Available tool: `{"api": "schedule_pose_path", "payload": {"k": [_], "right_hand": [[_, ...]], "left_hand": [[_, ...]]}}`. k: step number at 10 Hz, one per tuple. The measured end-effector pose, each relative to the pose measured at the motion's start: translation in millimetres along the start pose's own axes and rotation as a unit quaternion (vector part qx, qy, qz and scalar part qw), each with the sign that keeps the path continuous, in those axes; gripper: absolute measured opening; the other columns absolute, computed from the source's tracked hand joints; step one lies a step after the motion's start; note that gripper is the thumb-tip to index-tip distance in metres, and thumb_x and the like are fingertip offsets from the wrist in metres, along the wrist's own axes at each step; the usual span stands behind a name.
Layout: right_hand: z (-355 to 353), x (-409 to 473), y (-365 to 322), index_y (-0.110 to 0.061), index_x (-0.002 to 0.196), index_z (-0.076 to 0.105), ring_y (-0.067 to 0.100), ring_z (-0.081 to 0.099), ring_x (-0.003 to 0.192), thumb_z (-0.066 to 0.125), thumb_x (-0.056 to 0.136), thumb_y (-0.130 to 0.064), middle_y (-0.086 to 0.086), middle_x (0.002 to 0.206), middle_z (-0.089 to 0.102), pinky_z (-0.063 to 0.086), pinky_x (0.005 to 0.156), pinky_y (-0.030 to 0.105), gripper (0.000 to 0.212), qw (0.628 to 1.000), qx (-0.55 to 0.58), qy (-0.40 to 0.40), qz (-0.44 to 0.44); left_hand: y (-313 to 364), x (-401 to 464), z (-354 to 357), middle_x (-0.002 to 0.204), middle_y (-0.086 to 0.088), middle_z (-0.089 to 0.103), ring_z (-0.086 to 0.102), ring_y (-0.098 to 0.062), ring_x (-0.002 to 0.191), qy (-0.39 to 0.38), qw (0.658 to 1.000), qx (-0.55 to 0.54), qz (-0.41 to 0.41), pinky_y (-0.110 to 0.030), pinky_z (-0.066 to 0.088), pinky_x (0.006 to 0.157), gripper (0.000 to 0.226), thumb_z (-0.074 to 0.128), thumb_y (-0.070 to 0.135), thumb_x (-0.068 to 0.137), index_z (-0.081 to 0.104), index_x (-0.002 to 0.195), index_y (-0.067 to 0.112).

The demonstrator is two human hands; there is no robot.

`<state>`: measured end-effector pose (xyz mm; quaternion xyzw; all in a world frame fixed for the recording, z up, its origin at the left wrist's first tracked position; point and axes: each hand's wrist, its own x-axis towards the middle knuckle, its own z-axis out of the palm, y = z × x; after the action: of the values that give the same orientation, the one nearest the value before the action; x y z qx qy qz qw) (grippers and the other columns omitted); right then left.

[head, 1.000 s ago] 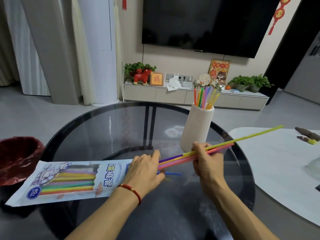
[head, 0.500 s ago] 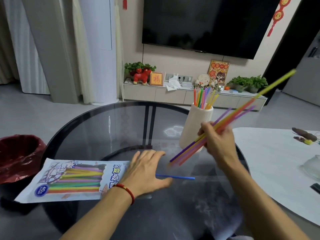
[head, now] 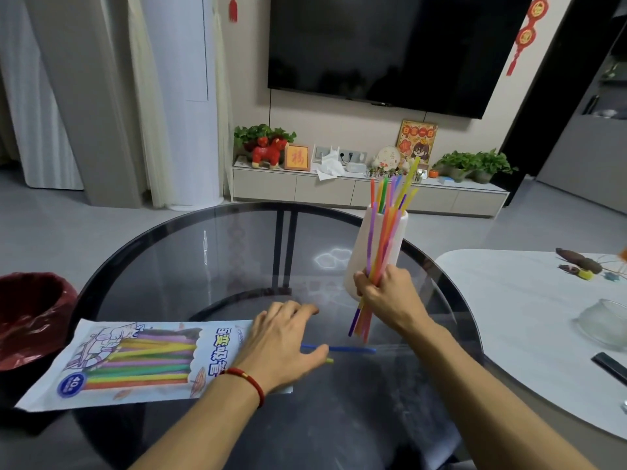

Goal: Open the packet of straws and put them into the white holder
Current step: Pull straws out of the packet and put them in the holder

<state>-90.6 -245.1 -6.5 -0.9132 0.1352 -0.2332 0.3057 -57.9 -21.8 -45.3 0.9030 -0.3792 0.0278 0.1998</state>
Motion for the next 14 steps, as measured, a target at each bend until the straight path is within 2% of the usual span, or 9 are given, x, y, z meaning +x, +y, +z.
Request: {"api": "schedule_pose_path", "payload": {"k": [1, 2, 4, 6, 7, 9, 11, 12, 14], "right_hand": [[2, -3, 5, -0.006, 0.086, 0.064, 0.017, 0.068, 0.066, 0.061, 0.102, -0.034, 0.012, 0.082, 0.069, 0.055, 0.048, 0.012, 0.032, 1.0, 0.017, 0.013, 0.004], [5, -7, 10, 0.001, 0.083, 0.065, 0.025, 0.07, 0.065, 0.06, 0.103, -0.034, 0.013, 0.077, 0.07, 0.062, 0.055, 0.025, 0.041, 1.0, 0.014, 0.002, 0.0], [13, -18, 14, -0.006, 0.079, 0.07, 0.014, 0.069, 0.061, 0.061, 0.104, -0.034, 0.008, 0.07, 0.071, 0.048, 0.053, 0.009, 0.038, 0.999, 0.015, -0.024, -0.029], [20, -25, 8, -0.017, 0.087, 0.072, 0.004, 0.071, 0.071, 0.066, 0.095, -0.009, -0.012, 0.075, 0.071, 0.058, 0.066, 0.022, 0.013, 0.981, 0.096, -0.082, -0.149], [24, -25, 1, -0.041, 0.125, 0.061, -0.003, 0.068, 0.107, 0.069, 0.093, -0.006, -0.018, 0.111, 0.068, 0.056, 0.091, 0.015, 0.048, 0.967, 0.141, -0.065, -0.203], [26, -24, 11, -0.008, 0.116, 0.066, 0.014, 0.07, 0.084, 0.071, 0.094, -0.024, 0.006, 0.101, 0.074, 0.064, 0.083, 0.027, 0.028, 0.982, 0.073, -0.047, -0.166], [-14, -28, 25, -0.022, 0.094, 0.067, 0.008, 0.06, 0.072, 0.061, 0.082, -0.045, -0.006, 0.088, 0.067, 0.059, 0.075, 0.039, 0.027, 0.986, -0.01, -0.151, -0.063], [-28, -28, 29, -0.02, 0.09, 0.071, 0.008, 0.062, 0.071, 0.062, 0.089, -0.022, -0.004, 0.086, 0.07, 0.056, 0.067, 0.033, 0.009, 0.999, 0.002, 0.043, -0.019], [-33, -27, -19, -0.024, 0.113, 0.062, 0.004, 0.06, 0.084, 0.062, 0.084, -0.061, -0.01, 0.1, 0.059, 0.053, 0.068, 0.012, 0.047, 0.985, 0.132, 0.052, -0.1]], "left_hand": [[0, 0, 0, 0.14, 0.006, 0.045, 0.036, -0.015, 0.13, 0.005, 1.0, -0.01, -0.002, -0.037, 0.035, 0.108, 0.066, 0.047, 0.066, 0.084, 0.037, 0.141, 0.033], [0, 1, 1, 0.139, 0.008, 0.045, 0.035, -0.013, 0.13, 0.014, 1.0, -0.019, 0.005, -0.035, 0.036, 0.106, 0.064, 0.049, 0.064, 0.085, 0.038, 0.14, 0.033], [10, 2, 1, 0.133, 0.011, 0.049, 0.039, -0.009, 0.127, 0.051, 0.994, -0.092, 0.006, -0.03, 0.039, 0.104, 0.058, 0.055, 0.056, 0.086, 0.043, 0.137, 0.031], [52, 40, -10, 0.134, 0.013, 0.053, 0.056, -0.007, 0.12, 0.034, 0.893, -0.444, -0.057, -0.033, 0.048, 0.103, 0.094, 0.072, 0.07, 0.064, 0.037, 0.143, 0.034], [73, 67, -11, 0.107, 0.011, 0.069, 0.067, -0.007, 0.099, 0.091, 0.866, -0.484, -0.084, -0.036, 0.059, 0.088, 0.052, 0.083, 0.048, 0.069, 0.058, 0.111, 0.032], [101, 94, -19, 0.08, 0.01, 0.067, 0.069, -0.012, 0.076, 0.169, 0.872, -0.459, -0.035, -0.024, 0.059, 0.065, 0.03, 0.072, 0.051, 0.08, 0.061, 0.084, 0.024], [88, 97, 0, 0.068, 0.004, 0.063, 0.063, -0.008, 0.054, 0.137, 0.862, -0.484, -0.068, -0.022, 0.054, 0.056, 0.029, 0.067, 0.048, 0.087, 0.061, 0.091, 0.02], [80, 89, 19, 0.06, -0.001, 0.059, 0.06, -0.015, 0.05, 0.124, 0.855, -0.492, -0.11, -0.029, 0.057, 0.055, 0.02, 0.069, 0.039, 0.089, 0.062, 0.088, 0.019], [85, 90, 23, 0.081, 0.006, 0.063, 0.062, -0.012, 0.073, 0.125, 0.893, -0.424, -0.085, -0.035, 0.056, 0.071, 0.013, 0.063, 0.018, 0.095, 0.063, 0.107, 0.014]]}}
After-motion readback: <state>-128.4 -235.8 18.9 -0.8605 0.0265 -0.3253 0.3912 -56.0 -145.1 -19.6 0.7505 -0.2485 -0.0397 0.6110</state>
